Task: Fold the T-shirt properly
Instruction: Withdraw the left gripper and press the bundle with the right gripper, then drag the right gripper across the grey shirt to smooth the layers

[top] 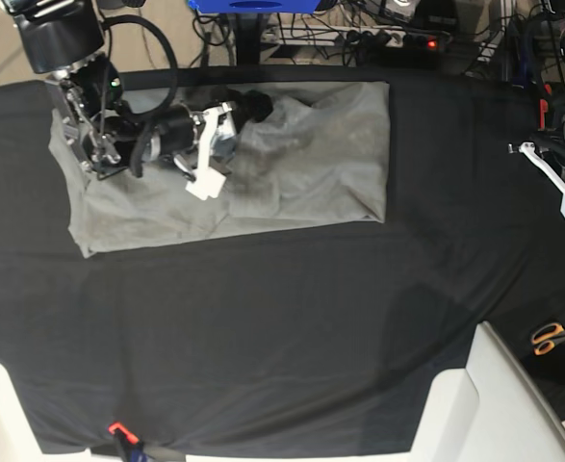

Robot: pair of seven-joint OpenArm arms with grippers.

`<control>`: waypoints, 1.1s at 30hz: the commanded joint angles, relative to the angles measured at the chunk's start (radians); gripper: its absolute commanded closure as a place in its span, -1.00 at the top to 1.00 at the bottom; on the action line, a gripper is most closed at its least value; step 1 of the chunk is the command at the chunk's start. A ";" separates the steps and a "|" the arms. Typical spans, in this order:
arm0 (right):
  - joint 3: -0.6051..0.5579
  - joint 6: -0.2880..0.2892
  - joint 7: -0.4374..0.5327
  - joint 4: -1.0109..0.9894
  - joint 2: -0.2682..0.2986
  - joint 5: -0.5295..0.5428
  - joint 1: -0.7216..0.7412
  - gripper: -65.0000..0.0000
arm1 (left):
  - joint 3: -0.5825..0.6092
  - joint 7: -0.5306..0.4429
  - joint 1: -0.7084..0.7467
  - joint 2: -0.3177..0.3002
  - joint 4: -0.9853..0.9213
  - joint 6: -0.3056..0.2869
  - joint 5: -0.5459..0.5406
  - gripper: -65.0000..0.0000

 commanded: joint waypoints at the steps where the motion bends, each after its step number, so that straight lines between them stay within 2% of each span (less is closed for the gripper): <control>1: 0.001 0.009 0.002 0.012 -0.011 -0.003 0.014 0.29 | -0.009 -0.008 -0.003 -0.025 0.012 0.004 0.006 -1.00; 9: 0.001 0.009 0.002 0.010 -0.049 -0.074 0.027 0.28 | -0.009 -0.007 -0.003 -0.028 0.012 0.004 0.006 -1.00; 11: 0.001 0.009 0.002 0.010 -0.054 -0.092 0.027 0.21 | -0.009 -0.007 -0.003 -0.028 0.012 0.004 0.006 -1.00; 12: 0.001 0.009 0.002 0.010 -0.055 -0.101 0.027 0.09 | -0.009 -0.007 -0.003 -0.028 0.012 0.004 0.006 -1.00; 16: 0.004 0.009 0.002 0.010 -0.054 -0.112 0.027 -0.70 | -0.009 -0.007 -0.003 -0.028 0.011 0.004 0.006 -1.00; 18: 0.004 0.009 0.002 0.010 -0.048 -0.112 0.027 -0.98 | -0.009 -0.007 -0.003 -0.028 0.011 0.004 0.006 -1.00; 26: 0.009 0.001 0.001 0.022 -0.025 -0.106 0.029 -0.98 | -0.009 -0.007 -0.003 -0.028 0.011 0.004 0.006 -1.00; 30: 0.010 -0.105 0.001 0.107 -0.003 -0.105 0.009 -0.98 | -0.009 -0.007 -0.003 -0.028 0.011 0.004 0.006 -1.00; 33: 0.010 -0.139 -0.028 0.156 -0.002 -0.103 0.001 -0.98 | -0.007 -0.007 -0.004 -0.025 0.011 0.004 0.006 -1.00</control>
